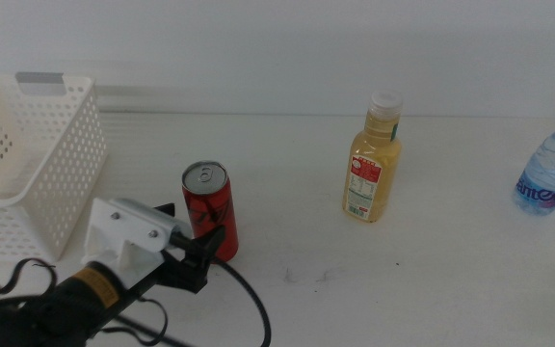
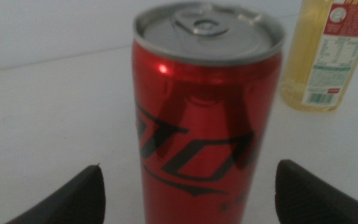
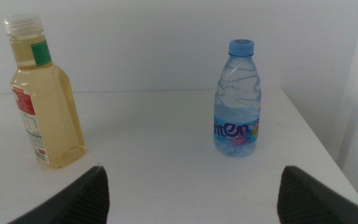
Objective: Use arms to grab the bottles and put them into the dustbin to the left of the table.
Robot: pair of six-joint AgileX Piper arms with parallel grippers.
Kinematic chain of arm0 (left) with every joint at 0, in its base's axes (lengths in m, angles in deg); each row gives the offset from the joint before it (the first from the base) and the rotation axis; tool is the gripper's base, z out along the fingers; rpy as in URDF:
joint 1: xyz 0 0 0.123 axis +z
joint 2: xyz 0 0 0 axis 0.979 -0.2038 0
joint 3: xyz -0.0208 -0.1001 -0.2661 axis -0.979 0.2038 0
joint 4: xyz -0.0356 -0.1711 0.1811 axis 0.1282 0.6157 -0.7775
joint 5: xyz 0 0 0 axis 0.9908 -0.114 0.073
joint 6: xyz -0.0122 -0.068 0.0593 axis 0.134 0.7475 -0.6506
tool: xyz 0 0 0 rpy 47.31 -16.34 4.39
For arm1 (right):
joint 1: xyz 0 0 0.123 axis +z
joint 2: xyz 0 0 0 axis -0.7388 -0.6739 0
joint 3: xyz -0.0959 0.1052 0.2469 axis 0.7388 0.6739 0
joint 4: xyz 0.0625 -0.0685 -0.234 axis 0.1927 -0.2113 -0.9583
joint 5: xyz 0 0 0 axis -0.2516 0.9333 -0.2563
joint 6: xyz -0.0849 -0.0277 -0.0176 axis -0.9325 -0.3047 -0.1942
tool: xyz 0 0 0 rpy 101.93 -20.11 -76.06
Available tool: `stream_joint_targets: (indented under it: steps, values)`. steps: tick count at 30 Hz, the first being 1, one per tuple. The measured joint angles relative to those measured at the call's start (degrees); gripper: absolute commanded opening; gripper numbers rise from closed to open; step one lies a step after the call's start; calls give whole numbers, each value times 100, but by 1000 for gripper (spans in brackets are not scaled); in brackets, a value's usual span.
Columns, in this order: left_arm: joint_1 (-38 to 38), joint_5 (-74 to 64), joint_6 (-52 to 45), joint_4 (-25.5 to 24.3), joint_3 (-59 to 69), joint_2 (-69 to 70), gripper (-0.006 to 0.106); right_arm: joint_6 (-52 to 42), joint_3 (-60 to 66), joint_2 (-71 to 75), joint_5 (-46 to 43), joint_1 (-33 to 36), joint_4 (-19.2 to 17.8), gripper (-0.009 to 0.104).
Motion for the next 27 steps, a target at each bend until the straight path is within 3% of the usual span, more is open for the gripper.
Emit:
stream_joint_targets:
  steps: [16, 19, 22, 27]
  values:
    - [0, 22, 98, -319, -1182, -1243, 94, 0, 0, 0, 0, 0, 0, 81]
    - [0, 13, 98, -375, -1267, -1246, 89, 0, 0, 0, 0, 0, 0, 81]
    - [0, -44, 132, -364, -1281, -1231, 67, 0, 0, 0, 0, 0, 0, 81]
    - [0, -1147, 890, -612, -1281, -603, 8, 0, 0, 0, 0, 0, 0, 81]
